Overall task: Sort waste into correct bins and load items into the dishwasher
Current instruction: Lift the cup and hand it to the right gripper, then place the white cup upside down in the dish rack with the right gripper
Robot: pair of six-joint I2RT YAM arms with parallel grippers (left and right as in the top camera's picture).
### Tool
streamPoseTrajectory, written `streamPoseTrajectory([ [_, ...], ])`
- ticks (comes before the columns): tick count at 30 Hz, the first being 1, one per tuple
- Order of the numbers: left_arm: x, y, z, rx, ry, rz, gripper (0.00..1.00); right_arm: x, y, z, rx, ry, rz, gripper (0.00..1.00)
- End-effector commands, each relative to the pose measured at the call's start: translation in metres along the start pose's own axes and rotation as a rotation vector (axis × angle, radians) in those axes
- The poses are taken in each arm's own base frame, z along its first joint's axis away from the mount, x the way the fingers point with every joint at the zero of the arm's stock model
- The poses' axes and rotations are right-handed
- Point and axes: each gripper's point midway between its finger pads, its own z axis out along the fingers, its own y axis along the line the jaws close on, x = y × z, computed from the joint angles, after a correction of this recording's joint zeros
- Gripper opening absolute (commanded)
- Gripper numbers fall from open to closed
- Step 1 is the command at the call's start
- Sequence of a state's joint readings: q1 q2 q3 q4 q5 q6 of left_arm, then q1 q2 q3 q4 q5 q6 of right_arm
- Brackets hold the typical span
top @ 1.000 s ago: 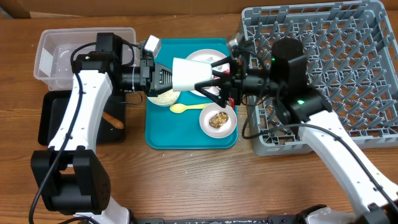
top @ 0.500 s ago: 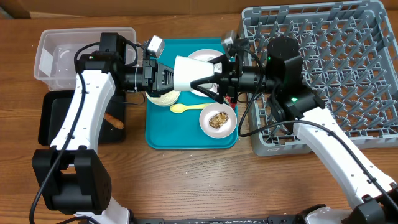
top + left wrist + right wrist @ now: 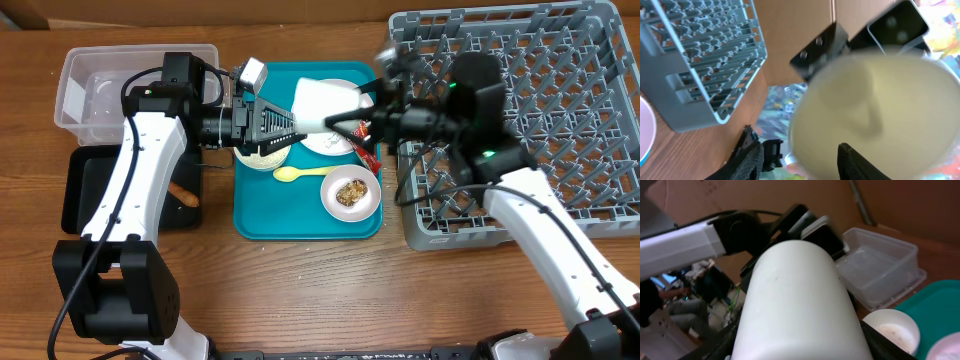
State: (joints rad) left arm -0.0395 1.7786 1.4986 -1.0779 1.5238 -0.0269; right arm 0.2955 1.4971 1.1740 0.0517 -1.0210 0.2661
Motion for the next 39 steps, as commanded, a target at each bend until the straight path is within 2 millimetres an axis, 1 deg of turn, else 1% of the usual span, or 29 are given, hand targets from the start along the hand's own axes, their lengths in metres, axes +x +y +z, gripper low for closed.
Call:
streamPoseTrajectory([
  [1,-0.001,0.006,0.002,-0.070,0.003,0.026,0.51,-0.022,-0.020,-0.036,0.095,-0.061,0.063,0.33],
  [3,-0.003,0.015,0.001,-0.124,0.000,0.034,0.51,-0.021,-0.037,-0.056,0.180,-0.075,0.134,0.29],
  [5,-0.005,0.028,-0.001,-0.199,-0.004,0.045,0.52,-0.016,-0.054,-0.076,0.290,-0.084,0.213,0.26],
  [8,-0.009,0.050,-0.008,-0.337,-0.015,0.059,0.52,-0.005,-0.067,-0.102,0.445,-0.071,0.290,0.25],
  [11,-0.015,0.074,-0.018,-0.489,-0.033,0.075,0.54,0.015,-0.078,-0.135,0.705,-0.023,0.397,0.24],
  [13,-0.019,0.090,-0.028,-0.598,-0.050,0.070,0.56,0.033,-0.079,-0.157,0.876,0.046,0.457,0.24],
  [15,-0.023,0.107,-0.041,-0.725,-0.075,0.050,0.56,0.054,-0.076,-0.179,1.035,0.134,0.517,0.24],
  [16,-0.024,0.114,-0.048,-0.782,-0.088,0.037,0.56,0.064,-0.073,-0.187,1.091,0.174,0.537,0.24],
  [17,-0.026,0.124,-0.059,-0.864,-0.108,0.019,0.56,0.080,-0.070,-0.199,1.179,0.225,0.586,0.24],
  [18,-0.027,0.128,-0.065,-0.907,-0.116,0.015,0.56,0.091,-0.068,-0.207,1.233,0.262,0.615,0.24],
  [20,-0.028,0.134,-0.073,-0.965,-0.124,0.016,0.56,0.108,-0.065,-0.217,1.300,0.338,0.649,0.24],
  [23,-0.028,0.139,-0.080,-1.017,-0.130,0.017,0.56,0.129,-0.064,-0.228,1.378,0.426,0.708,0.24],
  [25,-0.029,0.141,-0.084,-1.040,-0.133,0.017,0.56,0.139,-0.066,-0.234,1.424,0.464,0.739,0.24],
  [27,-0.029,0.142,-0.085,-1.051,-0.135,0.017,0.56,0.145,-0.069,-0.234,1.429,0.496,0.757,0.24],
  [30,-0.029,0.143,-0.086,-1.053,-0.134,0.015,0.56,0.153,-0.076,-0.228,1.414,0.535,0.787,0.24],
  [33,-0.029,0.143,-0.086,-1.053,-0.133,0.014,0.56,0.162,-0.081,-0.218,1.362,0.578,0.819,0.24],
  [34,-0.029,0.144,-0.086,-1.052,-0.133,0.014,0.58,0.166,-0.082,-0.214,1.344,0.593,0.828,0.24],
  [39,-0.029,0.144,-0.086,-1.053,-0.133,0.014,0.59,0.185,-0.087,-0.199,1.313,0.677,0.844,0.24],
])
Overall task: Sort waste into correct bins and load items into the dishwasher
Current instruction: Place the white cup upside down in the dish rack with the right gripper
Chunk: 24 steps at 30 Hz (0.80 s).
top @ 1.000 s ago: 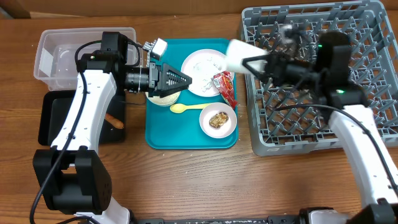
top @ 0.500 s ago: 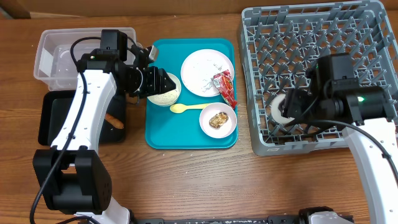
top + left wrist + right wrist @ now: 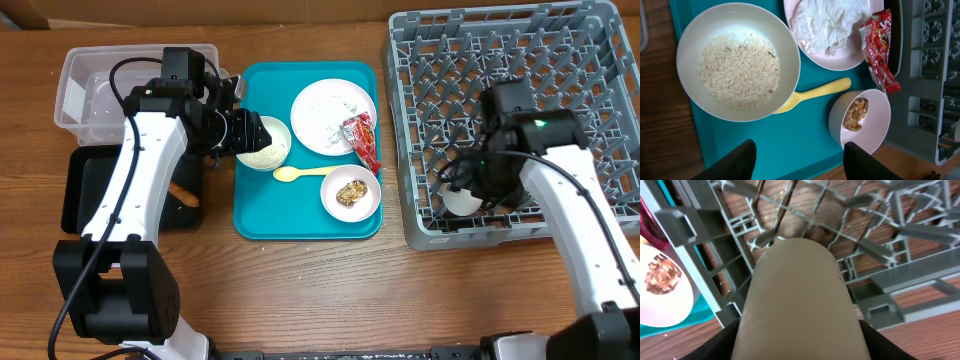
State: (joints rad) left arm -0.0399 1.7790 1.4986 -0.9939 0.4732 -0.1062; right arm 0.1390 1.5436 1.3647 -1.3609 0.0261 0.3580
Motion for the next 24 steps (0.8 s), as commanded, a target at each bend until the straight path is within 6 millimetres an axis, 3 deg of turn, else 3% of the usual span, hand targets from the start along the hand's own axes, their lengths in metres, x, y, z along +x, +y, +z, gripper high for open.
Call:
streamPoseTrajectory([
  [1,-0.006,-0.003,-0.003,-0.008,-0.020,0.003,0.59,0.006,0.013,0.010,-0.019,0.033,-0.039,0.24],
  [6,-0.006,-0.003,-0.003,-0.008,-0.021,0.004,0.59,0.008,0.023,0.017,-0.023,0.030,-0.061,0.29],
  [9,-0.006,-0.003,-0.003,-0.008,-0.021,0.004,0.59,0.009,0.024,0.017,-0.023,0.031,-0.064,0.45],
  [10,-0.006,-0.003,-0.003,-0.008,-0.020,0.004,0.59,0.010,0.024,0.017,-0.022,0.033,-0.065,0.63],
  [11,-0.006,-0.003,-0.003,-0.008,-0.020,0.004,0.59,0.010,0.024,0.017,-0.022,0.033,-0.065,0.68],
  [18,-0.001,-0.015,0.004,-0.016,-0.002,0.052,0.59,0.013,0.022,0.017,-0.015,0.048,-0.065,0.74],
  [24,0.004,-0.019,0.014,-0.122,0.010,0.116,0.63,0.018,0.019,0.017,-0.005,0.067,-0.069,0.88],
])
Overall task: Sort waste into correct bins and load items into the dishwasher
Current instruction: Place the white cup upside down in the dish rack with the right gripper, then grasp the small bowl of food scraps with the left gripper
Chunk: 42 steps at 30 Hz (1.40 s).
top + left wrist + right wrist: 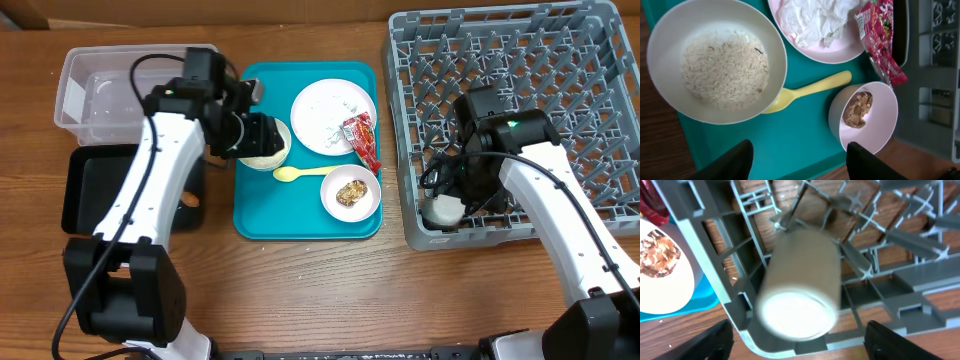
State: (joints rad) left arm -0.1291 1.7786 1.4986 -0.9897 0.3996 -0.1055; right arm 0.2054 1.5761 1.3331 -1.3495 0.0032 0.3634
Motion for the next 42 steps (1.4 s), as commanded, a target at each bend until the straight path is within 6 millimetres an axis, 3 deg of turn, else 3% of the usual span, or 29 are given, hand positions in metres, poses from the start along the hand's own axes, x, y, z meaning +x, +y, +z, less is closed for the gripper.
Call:
streamPoseTrajectory([
  [1,-0.003,-0.002,0.002,-0.082,-0.013,0.044,0.63,0.003,0.001,0.001,-0.003,0.008,-0.008,0.90],
  [7,0.000,-0.015,0.009,-0.117,-0.007,0.117,0.65,-0.001,0.002,0.000,-0.008,-0.007,-0.009,0.91],
  [12,0.004,-0.033,0.024,-0.114,-0.005,0.296,0.64,-0.008,0.002,-0.005,-0.018,-0.029,-0.014,0.92],
  [17,0.009,-0.044,0.056,-0.139,-0.049,0.379,0.63,-0.013,0.004,-0.006,-0.026,-0.049,-0.017,0.92],
  [21,0.024,-0.052,0.088,-0.122,-0.028,0.423,0.61,-0.015,0.004,-0.006,-0.030,-0.057,-0.018,0.92],
  [27,0.043,-0.045,0.123,-0.147,0.068,0.433,0.53,-0.016,0.005,-0.006,-0.033,-0.063,-0.018,0.92],
  [34,0.050,-0.039,0.121,-0.171,0.098,0.423,0.44,-0.019,0.006,-0.006,-0.038,-0.074,-0.018,0.92],
  [42,0.073,0.020,0.096,-0.506,0.198,0.274,0.45,-0.019,0.007,-0.006,-0.038,-0.075,-0.021,0.92],
])
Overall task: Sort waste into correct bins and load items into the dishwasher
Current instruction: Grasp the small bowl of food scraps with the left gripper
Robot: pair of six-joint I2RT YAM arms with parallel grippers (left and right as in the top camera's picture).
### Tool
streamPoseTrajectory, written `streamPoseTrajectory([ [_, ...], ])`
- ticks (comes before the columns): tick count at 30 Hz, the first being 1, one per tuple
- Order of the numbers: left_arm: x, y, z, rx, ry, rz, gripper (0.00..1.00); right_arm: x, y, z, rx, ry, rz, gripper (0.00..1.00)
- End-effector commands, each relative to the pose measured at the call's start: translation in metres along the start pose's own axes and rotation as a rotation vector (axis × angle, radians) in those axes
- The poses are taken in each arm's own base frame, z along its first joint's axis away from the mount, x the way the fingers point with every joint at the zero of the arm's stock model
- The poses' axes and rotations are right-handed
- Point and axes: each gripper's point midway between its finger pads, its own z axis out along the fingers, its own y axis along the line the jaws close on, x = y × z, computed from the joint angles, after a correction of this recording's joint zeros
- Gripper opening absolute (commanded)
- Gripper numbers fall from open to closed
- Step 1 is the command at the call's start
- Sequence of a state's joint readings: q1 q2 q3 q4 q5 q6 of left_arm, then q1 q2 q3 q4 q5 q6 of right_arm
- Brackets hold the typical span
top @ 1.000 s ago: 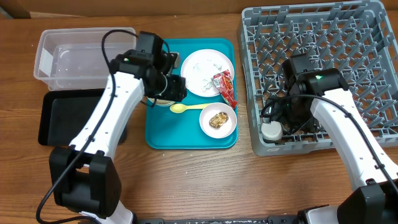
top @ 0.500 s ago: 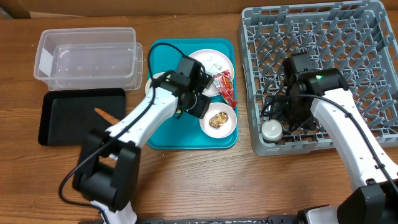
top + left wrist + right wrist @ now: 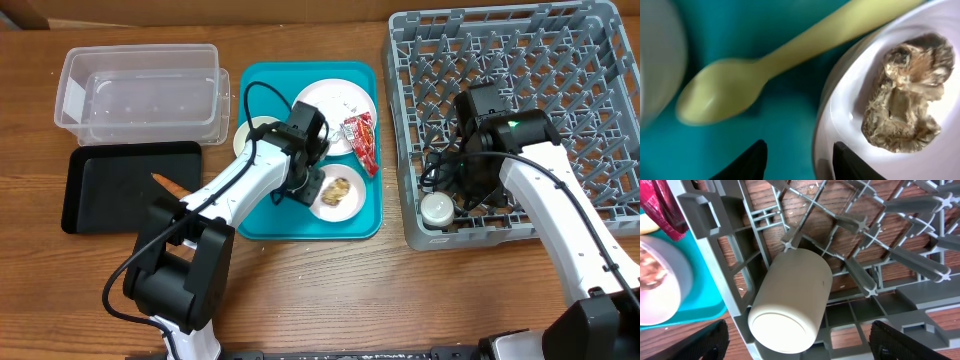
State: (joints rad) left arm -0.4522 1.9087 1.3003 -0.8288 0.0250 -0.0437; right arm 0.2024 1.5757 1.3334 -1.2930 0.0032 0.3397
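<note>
The small pink bowl (image 3: 342,193) with a brown food scrap (image 3: 900,105) sits on the teal tray (image 3: 300,225). My left gripper (image 3: 799,146) is open and low at the bowl's left rim: one finger stands over the tray, the other (image 3: 847,162) over the bowl's inside. A yellow spoon (image 3: 740,82) lies just beside it. A white cup (image 3: 790,305) lies on its side in the front-left corner of the grey rack (image 3: 540,90). My right gripper (image 3: 800,330) hangs open above the cup, fingers apart and off it.
On the tray also stand a plate with a crumpled napkin (image 3: 330,100), a red wrapper (image 3: 362,140) and a rice bowl (image 3: 255,130) partly hidden by my left arm. A clear bin (image 3: 140,85) and a black tray (image 3: 110,195) with an orange scrap stand at the left.
My left gripper was above the rice bowl at the tray's left; now it is down at the small pink bowl, astride its rim. The cup lies still in the rack under my open right gripper.
First my right gripper held the white cup over the tray, close to my left gripper. Then it held the cup down in the rack's front-left corner. Then the cup lay released there while my left gripper hung over the rice bowl, and now that gripper is at the small bowl.
</note>
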Motion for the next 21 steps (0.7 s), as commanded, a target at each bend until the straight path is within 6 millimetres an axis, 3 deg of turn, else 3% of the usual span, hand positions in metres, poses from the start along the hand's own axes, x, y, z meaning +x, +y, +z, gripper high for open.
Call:
streamPoseTrajectory([
  [1,0.015,0.034,-0.005,-0.212,0.053,-0.089,0.45,-0.007,0.002,-0.005,-0.015,-0.025,0.000,0.92],
  [6,0.025,0.054,-0.025,-0.344,0.103,-0.137,0.41,-0.011,0.003,-0.005,-0.022,-0.040,0.000,0.92],
  [11,-0.004,0.044,-0.058,-0.297,0.041,-0.143,0.45,-0.015,0.005,-0.006,-0.030,-0.056,-0.001,0.91],
  [14,-0.026,0.025,-0.078,-0.195,-0.016,-0.137,0.47,-0.015,0.005,-0.006,-0.029,-0.056,-0.001,0.92],
  [16,-0.036,0.001,-0.085,-0.077,-0.039,-0.092,0.48,-0.015,0.005,-0.006,-0.029,-0.056,-0.001,0.92],
  [19,-0.040,-0.035,-0.083,0.068,-0.052,-0.011,0.49,-0.015,0.005,-0.006,-0.029,-0.056,-0.001,0.92],
  [21,-0.038,-0.049,-0.076,0.092,-0.053,0.020,0.50,-0.015,0.005,-0.006,-0.029,-0.056,-0.001,0.92],
])
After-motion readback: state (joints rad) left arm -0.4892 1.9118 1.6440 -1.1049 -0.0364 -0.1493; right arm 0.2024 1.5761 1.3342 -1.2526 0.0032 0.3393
